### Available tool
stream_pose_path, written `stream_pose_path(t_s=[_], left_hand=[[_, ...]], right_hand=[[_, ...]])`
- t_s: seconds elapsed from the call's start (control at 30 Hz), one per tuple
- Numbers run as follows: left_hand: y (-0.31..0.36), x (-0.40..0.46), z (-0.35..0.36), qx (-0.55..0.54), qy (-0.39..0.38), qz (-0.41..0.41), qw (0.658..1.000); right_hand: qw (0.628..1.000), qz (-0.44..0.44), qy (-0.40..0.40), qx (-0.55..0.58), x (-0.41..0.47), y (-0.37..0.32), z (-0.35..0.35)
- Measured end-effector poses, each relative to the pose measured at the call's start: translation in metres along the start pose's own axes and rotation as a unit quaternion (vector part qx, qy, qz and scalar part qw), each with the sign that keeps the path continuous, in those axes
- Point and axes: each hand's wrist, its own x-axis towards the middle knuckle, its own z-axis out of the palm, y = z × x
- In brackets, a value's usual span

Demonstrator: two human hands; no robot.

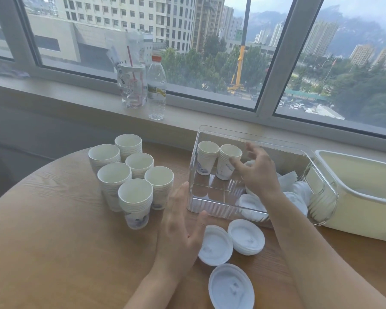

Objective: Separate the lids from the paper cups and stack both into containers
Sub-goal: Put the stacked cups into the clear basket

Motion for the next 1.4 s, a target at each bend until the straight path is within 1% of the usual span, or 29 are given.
stream_pose_path(t_s=[0.07,0.13,0.23,0.3,0.37,0.4,0.47,0.53,0.6,0.77,0.97,1.07,1.17,1.3,1.4], left_hand=[[0.008,-0.012,-0.011,-0.006,0.022,-0.003,1.0],[0.017,-0.022,-0.025,-0.007,0.053,0.01,0.999],[0.023,-0.034,-0.051,0.003,0.121,0.026,0.992],[0.018,-0.036,-0.068,0.016,0.177,0.004,0.984],[0.006,-0.033,-0.082,0.047,0.217,-0.03,0.974],[-0.001,-0.03,-0.087,0.06,0.223,-0.053,0.971],[-0.012,-0.022,-0.093,0.069,0.206,-0.1,0.971],[-0.02,-0.016,-0.096,0.068,0.178,-0.118,0.975],[-0.025,-0.011,-0.096,0.057,0.154,-0.123,0.979],[-0.037,-0.008,-0.094,0.051,0.128,-0.129,0.982],[-0.038,-0.009,-0.095,0.054,0.132,-0.118,0.983],[-0.028,-0.009,-0.094,0.049,0.141,-0.093,0.984],[-0.017,-0.005,-0.086,0.04,0.131,-0.069,0.988],[-0.008,0.009,-0.072,0.024,0.13,-0.052,0.99],[-0.001,0.021,-0.059,0.011,0.13,-0.04,0.991]], right_hand=[[0.999,-0.035,0.015,0.026,-0.023,-0.02,-0.008],[0.995,-0.084,-0.002,0.05,-0.049,-0.044,-0.007],[0.986,-0.125,-0.097,0.057,-0.084,-0.07,0.009],[0.975,-0.135,-0.173,0.025,-0.097,-0.078,0.028],[0.965,-0.13,-0.227,-0.013,-0.104,-0.08,0.05],[0.962,-0.126,-0.239,-0.027,-0.105,-0.079,0.061],[0.96,-0.116,-0.249,-0.052,-0.105,-0.076,0.079],[0.961,-0.106,-0.243,-0.073,-0.103,-0.071,0.091],[0.968,-0.097,-0.223,-0.069,-0.101,-0.069,0.096],[0.976,-0.129,-0.171,-0.045,-0.104,-0.063,0.088],[0.975,-0.136,-0.174,0.028,-0.109,-0.062,0.055],[0.972,-0.138,-0.176,0.072,-0.11,-0.065,0.031],[0.972,-0.13,-0.164,0.107,-0.107,-0.064,0.008],[0.979,-0.105,-0.13,0.12,-0.096,-0.053,-0.015],[0.986,-0.093,-0.098,0.098,-0.086,-0.038,-0.024]])
